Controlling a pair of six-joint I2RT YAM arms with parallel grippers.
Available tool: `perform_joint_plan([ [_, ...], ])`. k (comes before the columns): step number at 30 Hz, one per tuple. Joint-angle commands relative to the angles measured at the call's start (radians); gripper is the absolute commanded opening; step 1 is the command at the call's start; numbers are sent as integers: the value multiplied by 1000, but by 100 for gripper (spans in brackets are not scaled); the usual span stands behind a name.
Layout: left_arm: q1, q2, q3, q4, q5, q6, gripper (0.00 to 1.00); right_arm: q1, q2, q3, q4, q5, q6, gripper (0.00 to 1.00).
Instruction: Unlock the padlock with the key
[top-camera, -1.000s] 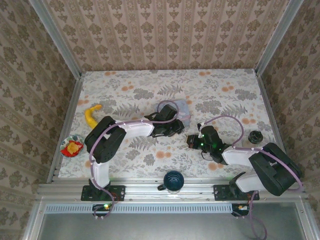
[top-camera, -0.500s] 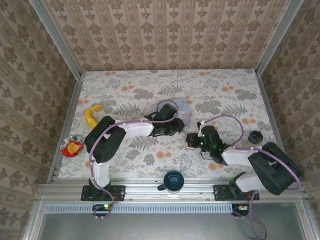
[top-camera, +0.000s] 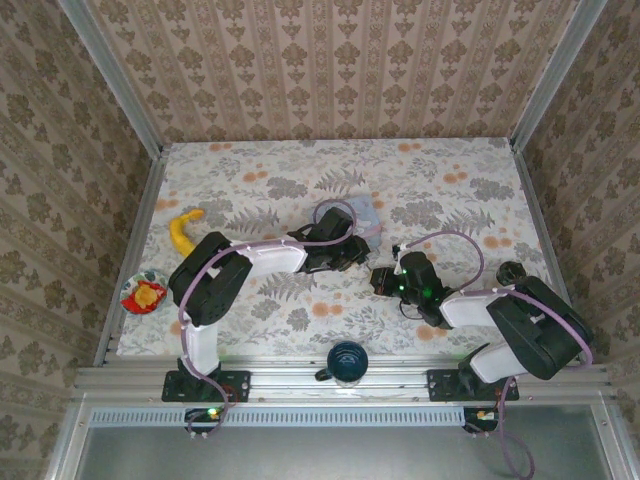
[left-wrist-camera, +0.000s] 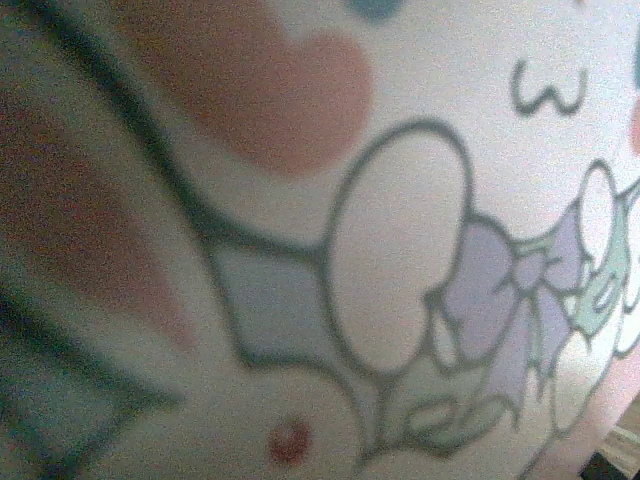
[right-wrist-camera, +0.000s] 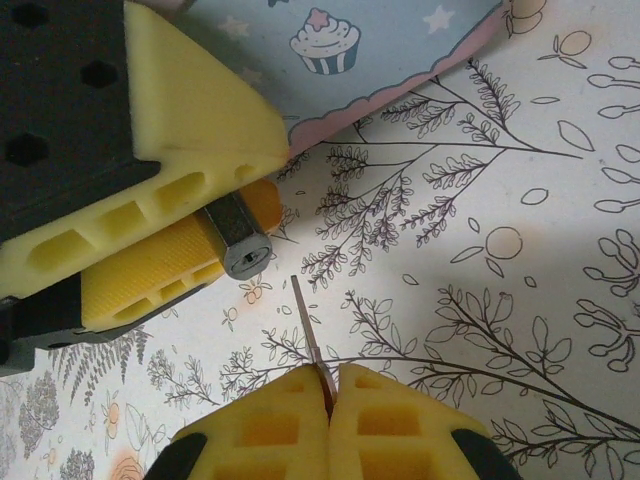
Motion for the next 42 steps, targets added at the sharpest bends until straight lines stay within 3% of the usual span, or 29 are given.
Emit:
perform_joint_plan([
  [1, 4, 28, -24, -12, 109, -82, 3, 6, 1, 14, 48, 15, -4, 0],
  [42, -1, 46, -25, 21, 147, -106, 2, 6, -15, 44, 71, 34, -26, 0],
])
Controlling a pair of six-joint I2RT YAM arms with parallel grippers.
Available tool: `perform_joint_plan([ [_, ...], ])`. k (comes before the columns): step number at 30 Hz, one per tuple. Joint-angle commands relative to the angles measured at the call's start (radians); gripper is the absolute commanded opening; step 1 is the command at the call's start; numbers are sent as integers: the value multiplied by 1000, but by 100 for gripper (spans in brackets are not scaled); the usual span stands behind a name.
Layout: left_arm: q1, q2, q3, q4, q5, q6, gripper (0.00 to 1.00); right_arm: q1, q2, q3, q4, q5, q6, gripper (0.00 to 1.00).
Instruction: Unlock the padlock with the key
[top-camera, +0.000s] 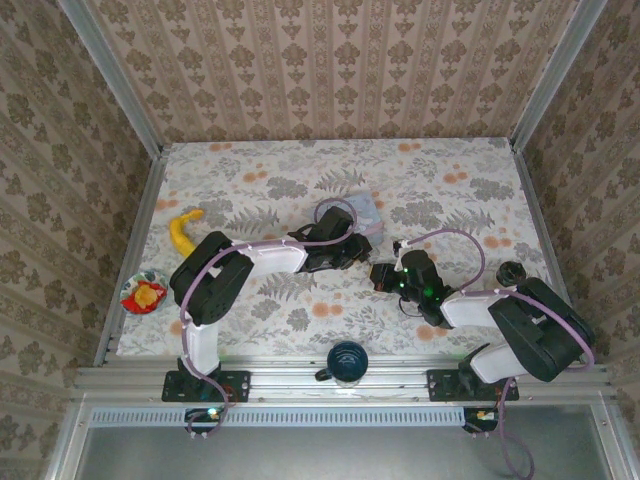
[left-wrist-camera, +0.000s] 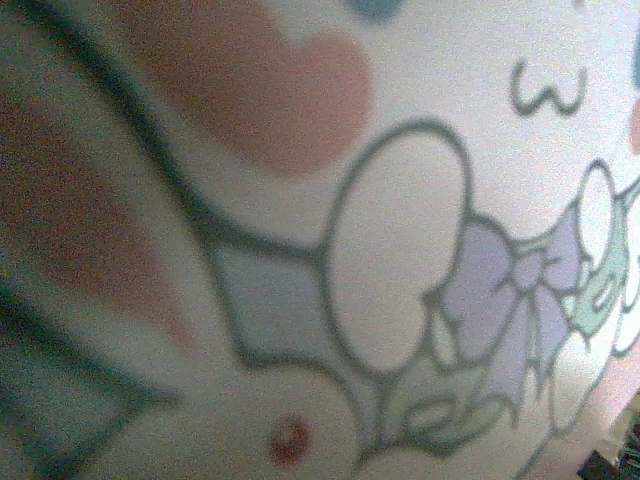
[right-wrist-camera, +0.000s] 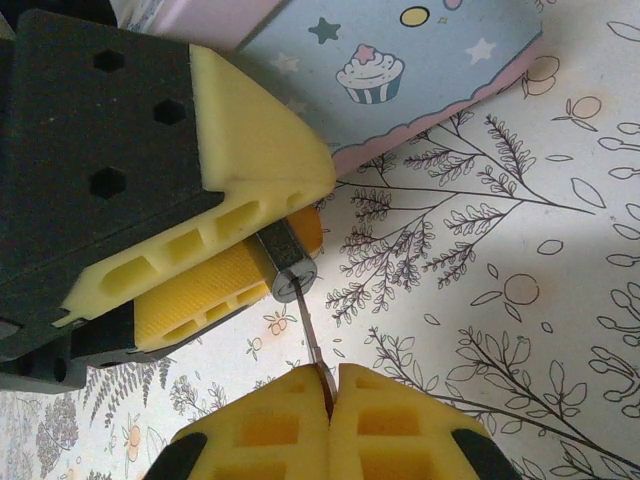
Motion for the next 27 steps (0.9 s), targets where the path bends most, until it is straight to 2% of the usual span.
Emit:
perform_joint_plan([
  [1, -2, 36, -23, -30, 138, -89, 2, 6, -1, 41, 34, 21, -24, 0],
  [16, -13, 45, -4, -47, 209, -129, 1, 6, 86, 80, 112, -5, -48, 0],
  [27, -15, 58, -37, 68, 223, -163, 1, 6, 55, 96, 54, -1, -76, 0],
])
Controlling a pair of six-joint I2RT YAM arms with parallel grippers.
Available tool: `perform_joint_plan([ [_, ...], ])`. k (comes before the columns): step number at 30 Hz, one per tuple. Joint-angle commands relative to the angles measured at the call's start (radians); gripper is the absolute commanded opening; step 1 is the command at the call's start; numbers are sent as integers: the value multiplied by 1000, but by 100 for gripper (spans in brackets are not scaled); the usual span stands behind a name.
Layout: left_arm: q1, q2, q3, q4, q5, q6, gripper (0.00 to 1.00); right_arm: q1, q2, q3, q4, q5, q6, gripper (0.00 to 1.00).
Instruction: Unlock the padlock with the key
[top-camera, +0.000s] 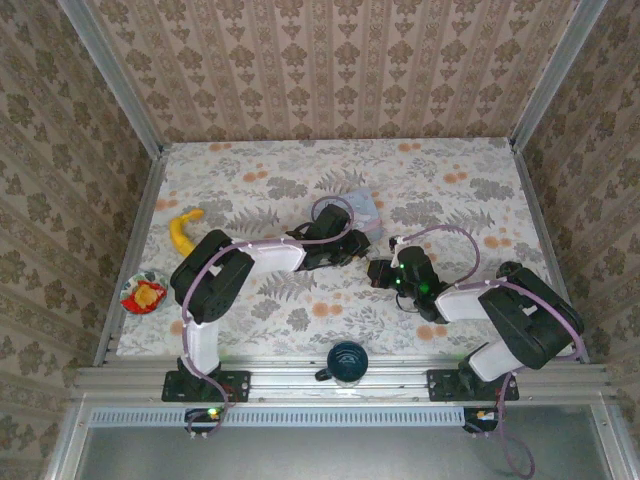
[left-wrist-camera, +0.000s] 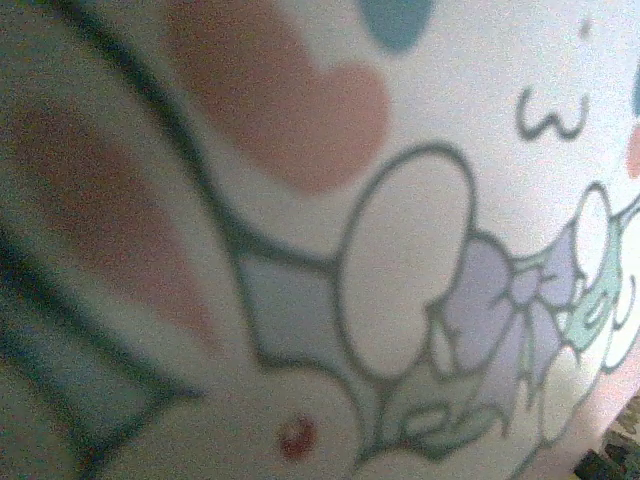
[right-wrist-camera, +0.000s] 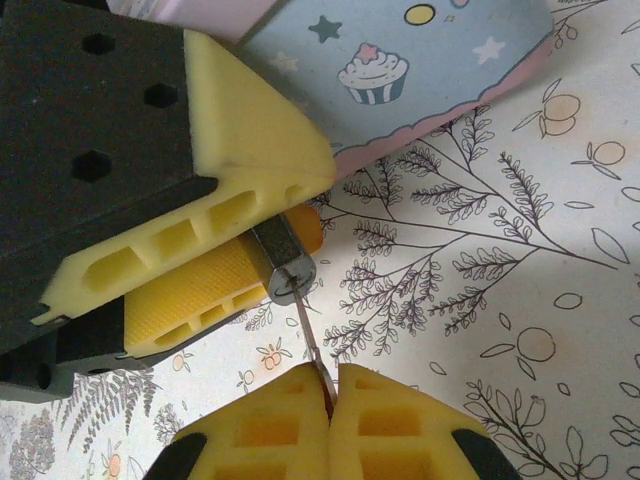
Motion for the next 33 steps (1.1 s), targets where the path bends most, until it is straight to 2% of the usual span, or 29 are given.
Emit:
perform_joint_plan([
  [1, -36, 48, -29, 11, 216, -137, 1, 6, -28, 53, 13, -4, -32, 0],
  [13, -43, 59, -26, 20, 235, -158, 1, 2, -59, 83, -30, 8, -61, 0],
  [33, -47, 62, -33, 40, 242, -166, 0, -38, -20, 98, 18, -65, -49, 0],
])
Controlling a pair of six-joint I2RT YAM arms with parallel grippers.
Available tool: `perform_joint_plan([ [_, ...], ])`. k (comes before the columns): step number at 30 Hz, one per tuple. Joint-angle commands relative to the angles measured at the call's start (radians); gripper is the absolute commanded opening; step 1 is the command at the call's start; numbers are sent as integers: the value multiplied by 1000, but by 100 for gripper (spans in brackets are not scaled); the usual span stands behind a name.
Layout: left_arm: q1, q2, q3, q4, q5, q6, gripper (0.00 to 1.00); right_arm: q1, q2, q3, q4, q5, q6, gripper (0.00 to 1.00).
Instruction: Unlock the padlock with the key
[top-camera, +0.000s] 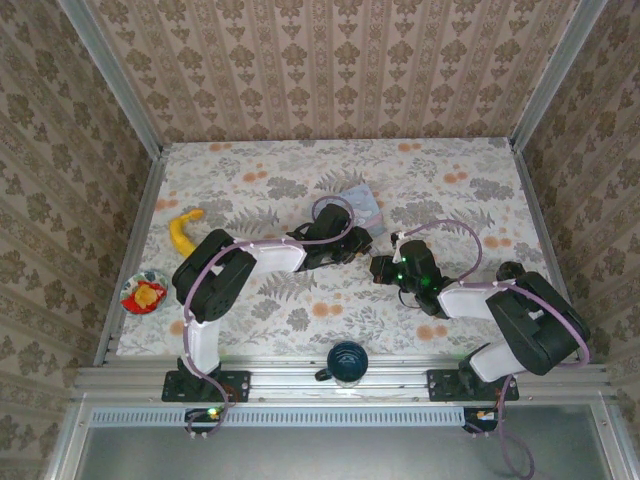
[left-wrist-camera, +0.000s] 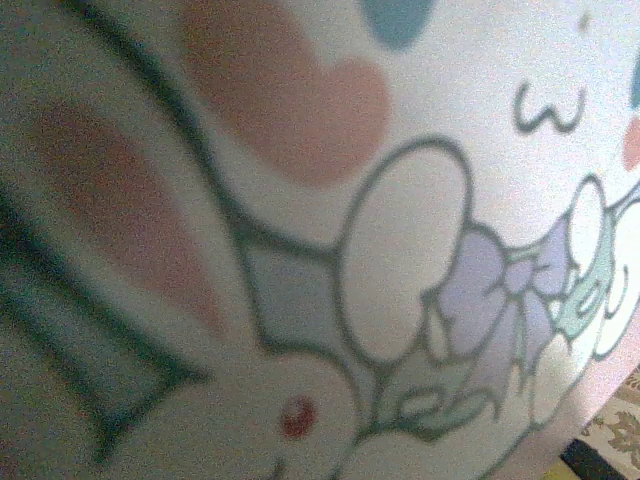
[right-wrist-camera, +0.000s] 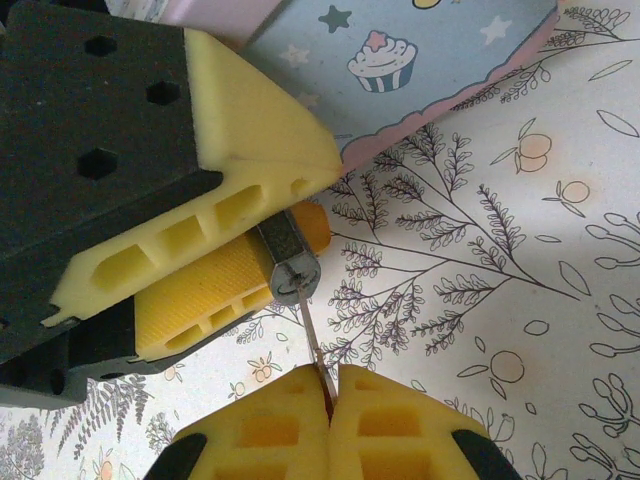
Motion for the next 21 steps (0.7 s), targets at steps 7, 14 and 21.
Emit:
perform_joint_plan([
  [7, -45, 54, -29, -28, 242, -115, 0, -32, 52, 64, 167, -113, 7, 0],
  [14, -45, 55, -28, -29, 242, -112, 0, -65, 85, 81, 188, -219, 8, 0],
  [21, -46, 50, -41, -18, 240, -117, 0, -104, 94, 95, 175, -282, 6, 0],
])
